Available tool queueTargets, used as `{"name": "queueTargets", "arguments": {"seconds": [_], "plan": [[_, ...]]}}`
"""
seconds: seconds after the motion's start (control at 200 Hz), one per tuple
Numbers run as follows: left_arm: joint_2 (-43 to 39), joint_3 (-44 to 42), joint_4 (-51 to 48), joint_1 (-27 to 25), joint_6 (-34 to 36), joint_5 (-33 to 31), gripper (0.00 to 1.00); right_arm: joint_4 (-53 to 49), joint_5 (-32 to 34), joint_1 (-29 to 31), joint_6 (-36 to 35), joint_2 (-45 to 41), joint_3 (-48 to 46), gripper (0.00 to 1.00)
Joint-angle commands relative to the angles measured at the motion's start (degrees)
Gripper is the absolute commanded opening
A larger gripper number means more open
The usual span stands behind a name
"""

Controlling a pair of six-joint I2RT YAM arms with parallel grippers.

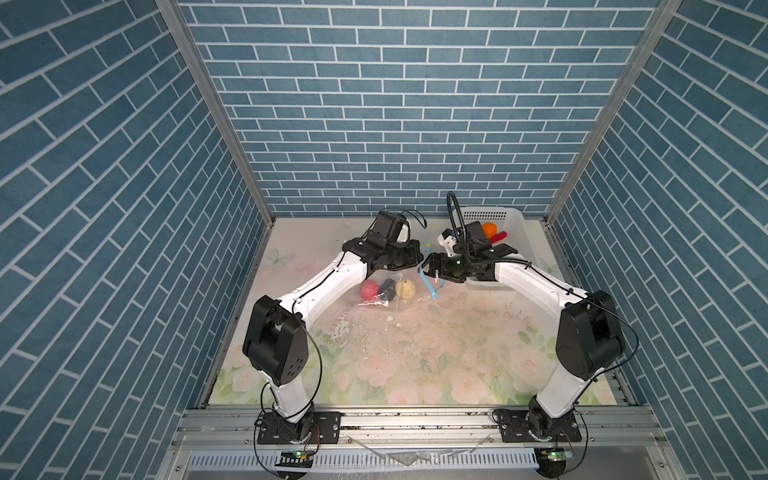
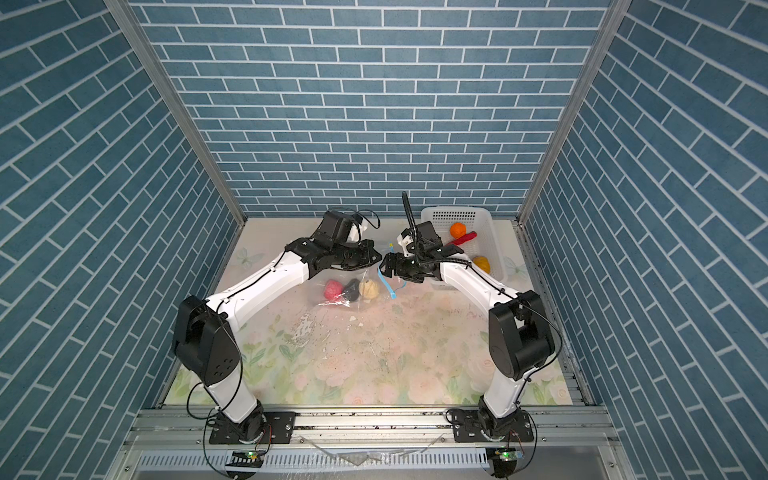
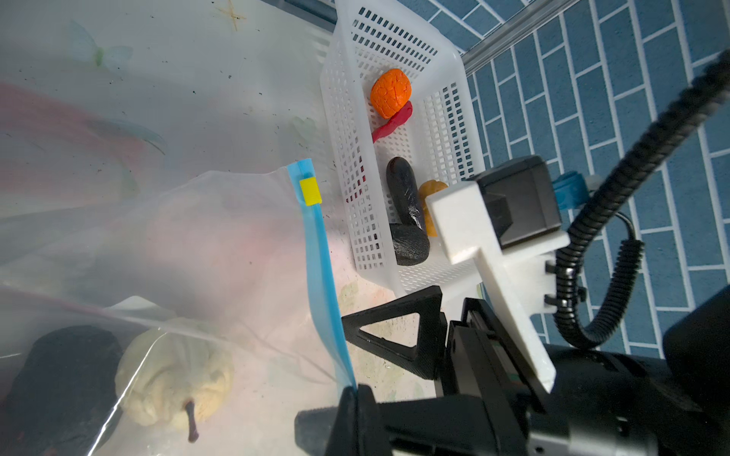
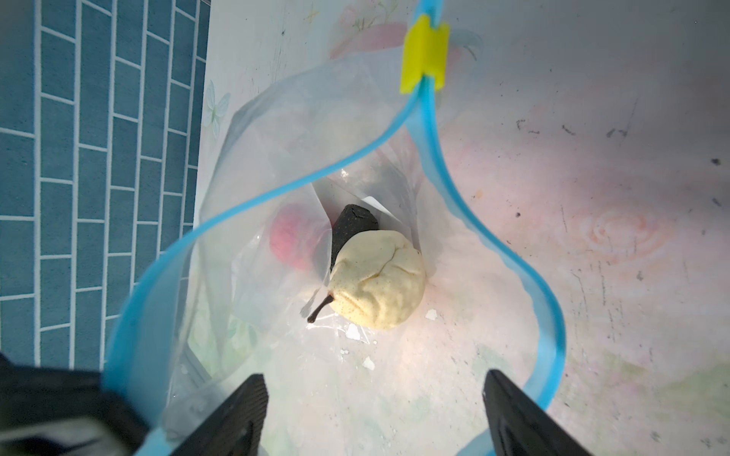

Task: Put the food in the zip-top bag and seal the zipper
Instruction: 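Move the right gripper back over the basket while the left holds the zipper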

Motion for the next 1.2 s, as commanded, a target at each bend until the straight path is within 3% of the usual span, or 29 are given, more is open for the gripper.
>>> {"name": "queueTargets", "arguments": {"seconds": [0.0,0.65,0.97,1.195], "plan": [[-2.0,-0.9,0.1,-0.1,0.5,-0.4,0.00,-1.7,2.7,0.3,-2.2,-2.4,1.9,0.85],[-2.2,-2.5,0.3,0.0,0.3,-1.2,0.00,-12.3,23.2,-3.2,-12.0,-13.8,3.7,0.81],[-1.8,-1.3,-1.1,0.0,0.7,-1.7,0.00,-13.0,26.9,-12.5,-15.5,-14.3,5.4,0.82],[-2.2,-1.9,-1.2,0.0,0.7,-2.2,0.00,-11.9,29.6,-18.2,-17.8,-9.5,8.9,0.83]]}}
